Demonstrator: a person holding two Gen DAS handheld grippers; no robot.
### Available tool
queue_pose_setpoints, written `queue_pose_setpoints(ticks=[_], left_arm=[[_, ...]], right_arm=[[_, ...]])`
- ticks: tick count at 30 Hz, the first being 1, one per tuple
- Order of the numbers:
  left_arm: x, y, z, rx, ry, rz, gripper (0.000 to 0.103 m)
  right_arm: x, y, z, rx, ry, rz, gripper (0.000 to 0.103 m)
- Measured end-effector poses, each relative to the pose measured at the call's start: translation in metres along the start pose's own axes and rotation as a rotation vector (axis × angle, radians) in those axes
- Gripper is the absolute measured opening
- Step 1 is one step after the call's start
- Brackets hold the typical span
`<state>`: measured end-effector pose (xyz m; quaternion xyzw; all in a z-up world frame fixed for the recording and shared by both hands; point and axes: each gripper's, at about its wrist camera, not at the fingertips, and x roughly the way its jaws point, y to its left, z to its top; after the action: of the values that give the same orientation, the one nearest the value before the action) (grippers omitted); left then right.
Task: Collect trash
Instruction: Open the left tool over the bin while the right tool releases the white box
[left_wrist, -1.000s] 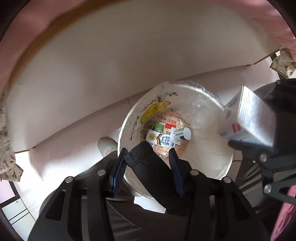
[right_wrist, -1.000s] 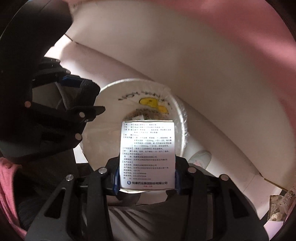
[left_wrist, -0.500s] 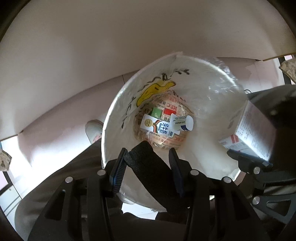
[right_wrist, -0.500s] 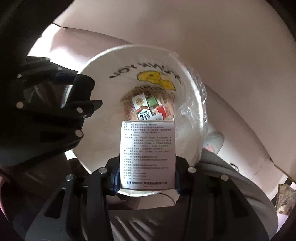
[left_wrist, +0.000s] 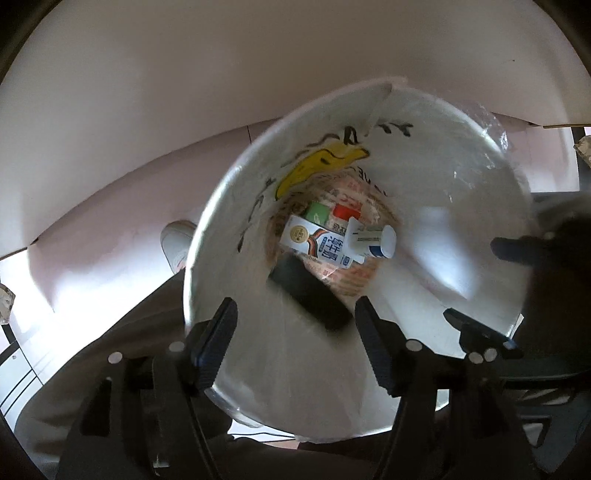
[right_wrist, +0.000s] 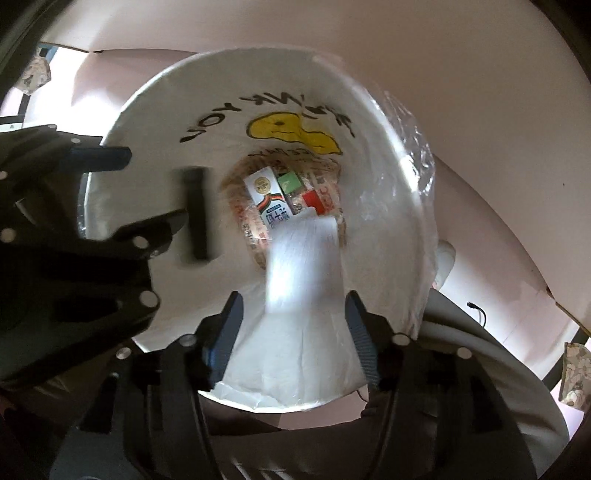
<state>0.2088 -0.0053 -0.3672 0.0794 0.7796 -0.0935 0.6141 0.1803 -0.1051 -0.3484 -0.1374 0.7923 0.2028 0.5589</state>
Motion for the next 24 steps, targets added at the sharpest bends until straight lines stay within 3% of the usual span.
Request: queue_pose_setpoints(ticks=[11, 24], left_arm=[[-0.006, -0.003, -0.003, 0.002, -0.015, -0.003, 0.068], [-0.039, -0.003, -0.022, 0.031, -0.111, 0.038, 0.068]], right_arm=[[-0.001, -0.001, -0.002, 0.007, -0.012, 0.010, 0.059], [-0.034, 0.001, -0.028, 0.008, -0.086, -0.003, 0.059]])
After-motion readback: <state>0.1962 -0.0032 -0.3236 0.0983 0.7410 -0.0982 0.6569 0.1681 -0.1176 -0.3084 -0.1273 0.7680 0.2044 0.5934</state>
